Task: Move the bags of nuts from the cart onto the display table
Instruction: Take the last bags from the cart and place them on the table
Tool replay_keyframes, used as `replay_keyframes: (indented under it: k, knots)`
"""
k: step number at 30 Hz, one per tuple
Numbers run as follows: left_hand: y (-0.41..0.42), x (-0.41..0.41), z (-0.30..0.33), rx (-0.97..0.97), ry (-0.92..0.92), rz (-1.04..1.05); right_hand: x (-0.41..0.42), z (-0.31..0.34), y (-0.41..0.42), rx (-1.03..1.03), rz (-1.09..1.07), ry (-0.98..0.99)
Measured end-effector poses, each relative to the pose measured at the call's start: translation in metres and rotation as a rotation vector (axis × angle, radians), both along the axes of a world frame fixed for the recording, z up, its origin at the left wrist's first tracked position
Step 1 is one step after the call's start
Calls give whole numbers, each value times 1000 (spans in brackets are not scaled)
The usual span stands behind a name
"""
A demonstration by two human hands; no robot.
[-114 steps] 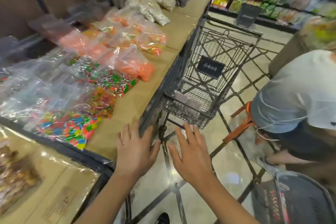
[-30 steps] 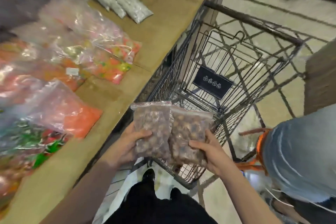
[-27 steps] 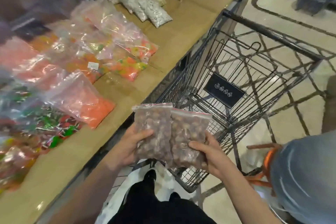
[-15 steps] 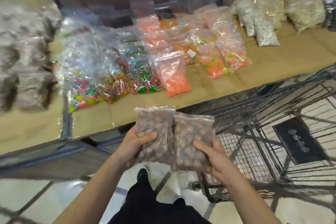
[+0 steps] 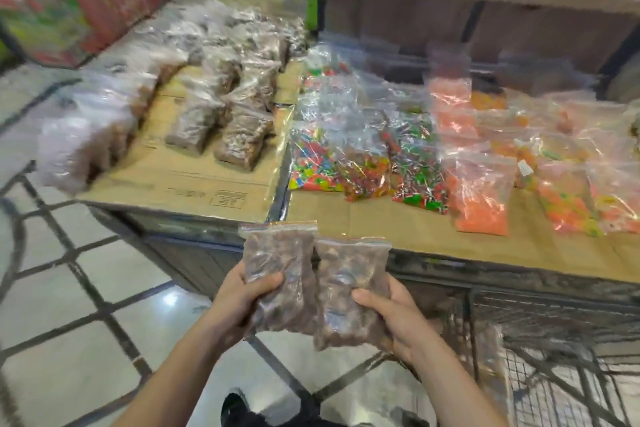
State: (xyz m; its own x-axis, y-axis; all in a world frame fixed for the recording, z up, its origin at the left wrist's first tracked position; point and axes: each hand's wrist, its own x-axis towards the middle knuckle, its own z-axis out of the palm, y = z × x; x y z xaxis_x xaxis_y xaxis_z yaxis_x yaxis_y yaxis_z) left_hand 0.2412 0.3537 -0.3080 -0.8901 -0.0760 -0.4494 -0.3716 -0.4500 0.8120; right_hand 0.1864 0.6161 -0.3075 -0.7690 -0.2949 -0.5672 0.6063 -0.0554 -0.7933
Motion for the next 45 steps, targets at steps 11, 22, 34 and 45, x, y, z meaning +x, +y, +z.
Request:
replay_keyframes:
  k: [11,22,34,45]
  knots:
    - [-221,35,13,-33,6,208,3,13,-236,-27,71,78]
    - [-348,1,26,-24,70,315,-36,20,-346,-75,85,111]
    - [-467,-132,44,-40,88,240,-165,13,-471,-168,35,103]
    - [-561,-296,71,-151,59,186,-290,35,-564,-182,-110,158]
